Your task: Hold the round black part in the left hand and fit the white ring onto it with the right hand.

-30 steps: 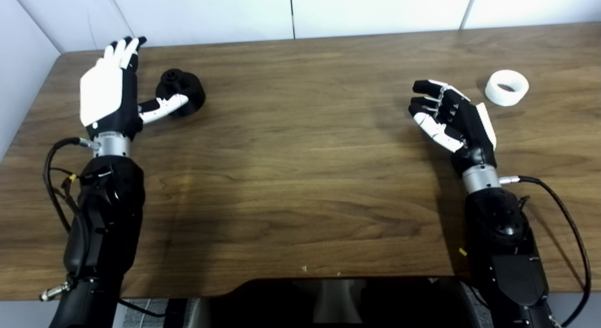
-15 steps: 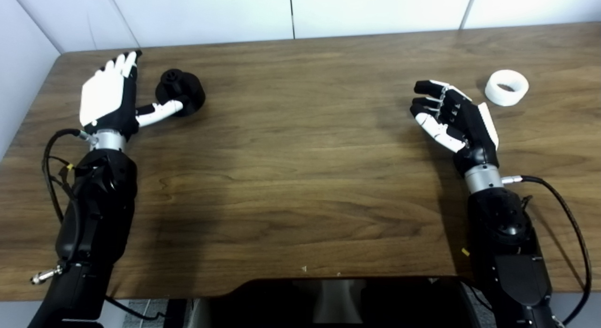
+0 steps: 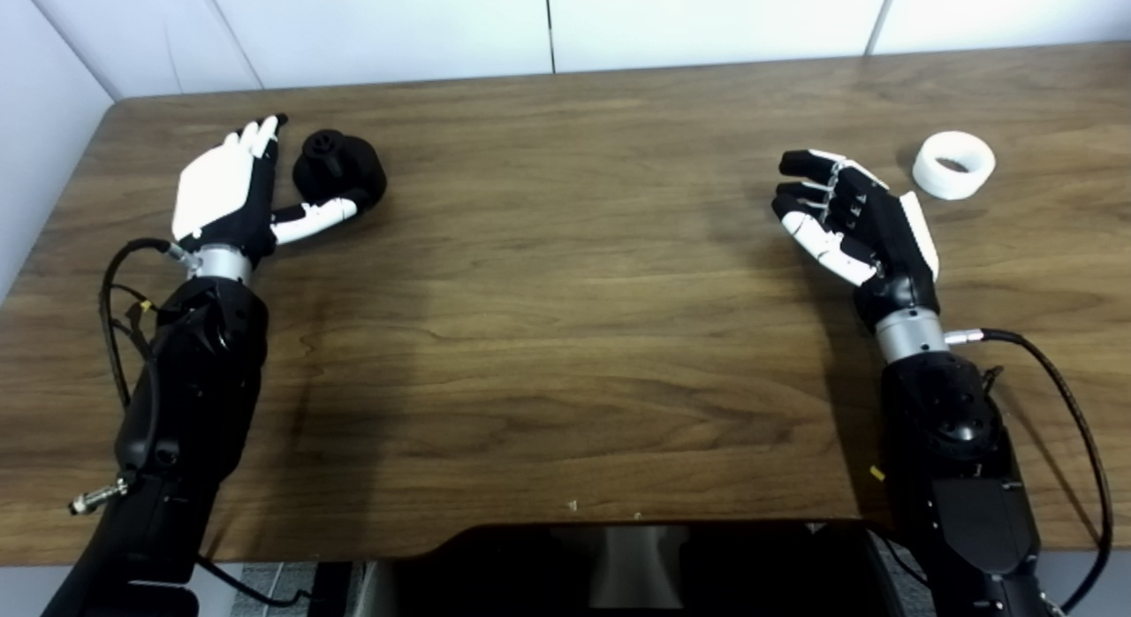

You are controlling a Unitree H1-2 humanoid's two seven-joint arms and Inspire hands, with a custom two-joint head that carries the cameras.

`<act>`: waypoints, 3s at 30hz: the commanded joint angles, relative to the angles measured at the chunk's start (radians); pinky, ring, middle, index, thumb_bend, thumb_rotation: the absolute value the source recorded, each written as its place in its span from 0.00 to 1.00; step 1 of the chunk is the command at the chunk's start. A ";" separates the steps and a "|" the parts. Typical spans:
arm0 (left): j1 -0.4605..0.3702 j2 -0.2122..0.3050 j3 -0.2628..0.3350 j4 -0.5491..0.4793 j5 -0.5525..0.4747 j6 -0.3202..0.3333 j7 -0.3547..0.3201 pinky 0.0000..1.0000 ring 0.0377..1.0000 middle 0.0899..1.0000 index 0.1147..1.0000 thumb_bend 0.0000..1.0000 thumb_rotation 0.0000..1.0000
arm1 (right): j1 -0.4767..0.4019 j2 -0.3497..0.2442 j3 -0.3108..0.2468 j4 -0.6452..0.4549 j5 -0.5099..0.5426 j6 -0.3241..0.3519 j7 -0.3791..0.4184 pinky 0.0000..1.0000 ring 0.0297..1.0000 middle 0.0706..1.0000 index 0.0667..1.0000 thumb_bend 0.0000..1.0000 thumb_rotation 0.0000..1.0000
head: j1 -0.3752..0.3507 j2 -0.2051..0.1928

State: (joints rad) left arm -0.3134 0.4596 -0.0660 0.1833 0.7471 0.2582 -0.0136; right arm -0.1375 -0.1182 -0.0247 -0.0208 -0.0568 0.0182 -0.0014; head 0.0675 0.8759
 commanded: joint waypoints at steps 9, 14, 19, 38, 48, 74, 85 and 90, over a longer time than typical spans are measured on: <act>-0.055 0.042 0.004 -0.026 -0.005 -0.008 0.025 1.00 1.00 1.00 0.98 1.00 0.71 | -0.039 -0.005 -0.003 -0.031 -0.002 -0.023 0.002 0.65 0.70 0.73 0.69 0.54 0.32 | 0.001 0.001; -0.050 0.043 0.005 -0.039 -0.012 0.000 0.013 1.00 1.00 1.00 0.98 1.00 0.71 | -0.040 -0.005 -0.004 -0.027 0.008 -0.029 0.008 0.66 0.71 0.74 0.69 0.54 0.31 | -0.001 0.002; -0.047 0.043 0.005 -0.041 -0.013 -0.003 0.015 1.00 1.00 1.00 0.98 1.00 0.71 | -0.037 0.000 -0.008 -0.032 0.021 -0.022 0.009 0.65 0.72 0.74 0.69 0.55 0.30 | 0.000 0.004; -0.051 0.043 0.001 -0.031 -0.020 -0.013 0.021 0.98 1.00 1.00 0.98 1.00 0.70 | -0.039 -0.006 -0.006 -0.028 0.015 -0.025 0.009 0.64 0.71 0.74 0.69 0.53 0.30 | 0.000 0.002; -0.047 0.045 -0.001 -0.042 -0.032 -0.018 0.010 0.99 1.00 1.00 0.98 1.00 0.69 | -0.040 -0.004 -0.010 -0.032 0.032 -0.017 0.014 0.66 0.72 0.74 0.68 0.53 0.29 | 0.002 0.000; -0.076 0.074 -0.067 0.029 0.025 0.037 0.003 1.00 1.00 1.00 0.95 1.00 0.71 | -0.044 -0.020 -0.008 -0.024 0.020 -0.034 0.017 0.65 0.71 0.75 0.69 0.54 0.33 | 0.000 -0.004; -0.081 0.067 -0.072 0.042 0.016 0.037 0.033 1.00 1.00 1.00 0.95 1.00 0.68 | -0.040 -0.020 -0.009 -0.024 0.026 -0.033 0.015 0.66 0.72 0.75 0.69 0.54 0.32 | -0.003 -0.001; -0.086 0.058 -0.069 0.054 0.007 0.038 0.050 1.00 1.00 1.00 0.91 1.00 0.64 | -0.036 -0.019 -0.007 -0.037 0.027 -0.019 0.015 0.65 0.72 0.76 0.69 0.53 0.32 | -0.010 -0.001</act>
State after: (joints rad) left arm -0.3424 0.4964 -0.1501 0.2338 0.7460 0.3023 -0.0023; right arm -0.1380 -0.1338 -0.0279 -0.0221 -0.0354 0.0207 0.0074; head 0.0568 0.8744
